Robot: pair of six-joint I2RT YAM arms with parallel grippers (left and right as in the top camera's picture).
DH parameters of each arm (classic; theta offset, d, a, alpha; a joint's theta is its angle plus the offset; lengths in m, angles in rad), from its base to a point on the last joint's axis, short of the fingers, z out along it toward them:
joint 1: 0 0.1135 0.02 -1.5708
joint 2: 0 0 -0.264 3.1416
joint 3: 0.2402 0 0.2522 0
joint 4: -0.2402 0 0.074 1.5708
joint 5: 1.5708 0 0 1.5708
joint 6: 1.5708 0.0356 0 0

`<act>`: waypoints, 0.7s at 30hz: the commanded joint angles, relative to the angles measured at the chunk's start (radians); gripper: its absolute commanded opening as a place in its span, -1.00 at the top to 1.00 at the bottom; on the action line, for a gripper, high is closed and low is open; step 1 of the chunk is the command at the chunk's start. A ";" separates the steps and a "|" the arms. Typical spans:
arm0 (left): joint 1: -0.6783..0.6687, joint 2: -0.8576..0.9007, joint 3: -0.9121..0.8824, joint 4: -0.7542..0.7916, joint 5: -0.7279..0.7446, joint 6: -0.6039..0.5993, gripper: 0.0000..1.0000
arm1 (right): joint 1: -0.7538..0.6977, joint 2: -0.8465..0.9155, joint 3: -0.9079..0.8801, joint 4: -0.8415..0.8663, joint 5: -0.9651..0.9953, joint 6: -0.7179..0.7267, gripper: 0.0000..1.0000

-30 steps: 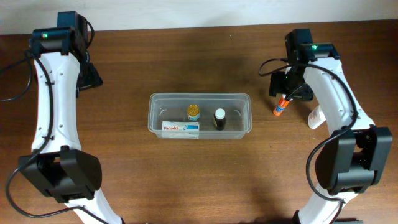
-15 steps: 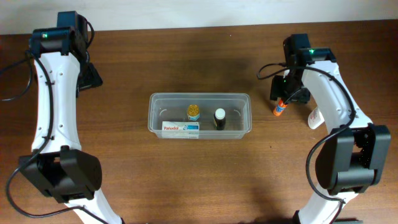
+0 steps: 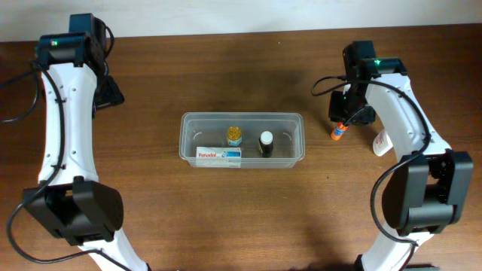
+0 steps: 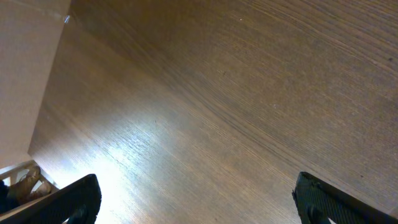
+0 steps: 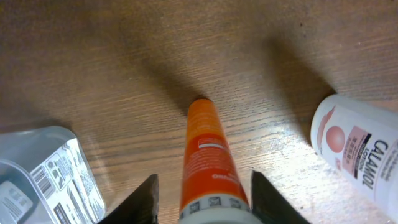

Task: Pack container
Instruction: 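Close the right gripper on the orange tube and lift it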

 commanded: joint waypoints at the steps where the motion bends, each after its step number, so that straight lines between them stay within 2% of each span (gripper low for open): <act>1: 0.001 -0.007 0.003 -0.001 -0.014 -0.006 -0.99 | -0.002 0.004 -0.009 -0.002 -0.002 0.002 0.31; 7: 0.001 -0.007 0.003 -0.001 -0.014 -0.006 -0.99 | -0.002 0.004 -0.009 -0.004 -0.002 0.002 0.42; 11: 0.001 -0.007 0.003 -0.001 -0.014 -0.006 -0.99 | -0.002 0.002 -0.008 -0.004 -0.002 0.002 0.55; 21: 0.001 -0.007 0.003 -0.001 -0.014 -0.006 -0.99 | -0.002 -0.020 0.150 -0.126 -0.002 -0.001 0.56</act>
